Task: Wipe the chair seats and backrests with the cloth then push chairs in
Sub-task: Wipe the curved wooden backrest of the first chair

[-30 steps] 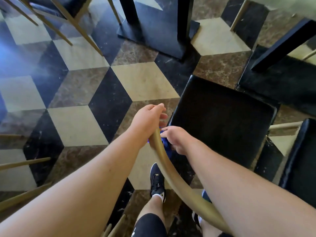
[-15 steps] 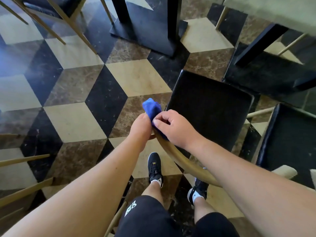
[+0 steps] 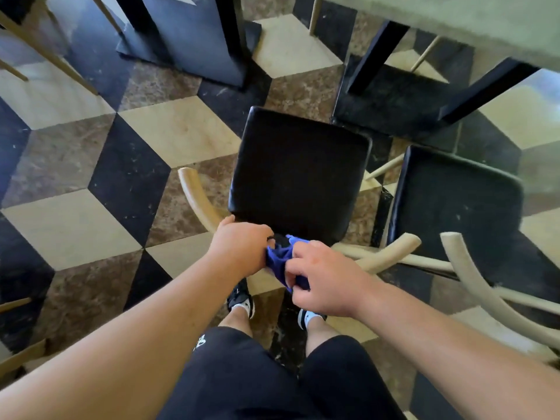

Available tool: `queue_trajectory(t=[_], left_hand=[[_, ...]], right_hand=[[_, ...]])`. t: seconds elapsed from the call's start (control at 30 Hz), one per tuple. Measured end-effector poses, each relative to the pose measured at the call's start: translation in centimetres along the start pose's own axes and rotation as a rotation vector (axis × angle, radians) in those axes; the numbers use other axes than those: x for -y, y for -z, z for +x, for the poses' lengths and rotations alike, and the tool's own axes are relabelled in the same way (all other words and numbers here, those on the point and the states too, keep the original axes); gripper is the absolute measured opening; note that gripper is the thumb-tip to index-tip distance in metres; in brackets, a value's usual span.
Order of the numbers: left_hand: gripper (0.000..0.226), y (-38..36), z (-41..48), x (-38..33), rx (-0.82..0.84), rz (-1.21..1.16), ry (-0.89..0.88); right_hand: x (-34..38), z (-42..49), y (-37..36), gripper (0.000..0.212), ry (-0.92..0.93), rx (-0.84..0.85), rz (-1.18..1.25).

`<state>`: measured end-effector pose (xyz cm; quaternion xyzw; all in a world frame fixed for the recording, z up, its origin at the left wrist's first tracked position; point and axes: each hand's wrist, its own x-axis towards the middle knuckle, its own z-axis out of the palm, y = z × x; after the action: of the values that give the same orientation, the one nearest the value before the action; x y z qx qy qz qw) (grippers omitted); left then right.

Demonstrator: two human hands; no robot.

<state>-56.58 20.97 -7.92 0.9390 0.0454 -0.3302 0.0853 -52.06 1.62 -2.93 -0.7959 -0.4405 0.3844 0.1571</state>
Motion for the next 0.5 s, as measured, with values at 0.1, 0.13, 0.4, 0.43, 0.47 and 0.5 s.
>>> queue_trajectory(t=[0.1, 0.13, 0.4, 0.43, 0.47, 0.5], left_hand=[[0.016, -0.6, 1.3, -4.0, 0.193, -0.048, -0.057], [0.021, -0.9, 1.9, -5.3, 0.234, -0.052, -0.105], [0.08, -1.7, 4.0, -13.5, 0.408, -0.16, -0.19], [0.073, -1.5, 4.1, -13.4, 0.408, -0.142, -0.213], [0.068, -1.3, 4.2, -13.3, 0.415, -0.137, -0.227], [0.067, -1.1, 4.4, -13.2, 0.422, -0.14, -0.229]], right_hand=[[-3.2, -3.6, 0.8, 0.002, -0.109, -0.006, -0.009], [-4.3, -4.6, 1.2, 0.005, -0.147, -0.014, -0.012], [-12.4, -7.0, 4.2, 0.012, -0.331, -0.142, -0.057], [-12.8, -6.4, 4.5, 0.015, -0.343, -0.124, -0.075], [-13.0, -5.5, 4.8, 0.018, -0.358, -0.085, -0.086], [-13.3, -4.5, 5.1, 0.019, -0.378, -0.03, -0.075]])
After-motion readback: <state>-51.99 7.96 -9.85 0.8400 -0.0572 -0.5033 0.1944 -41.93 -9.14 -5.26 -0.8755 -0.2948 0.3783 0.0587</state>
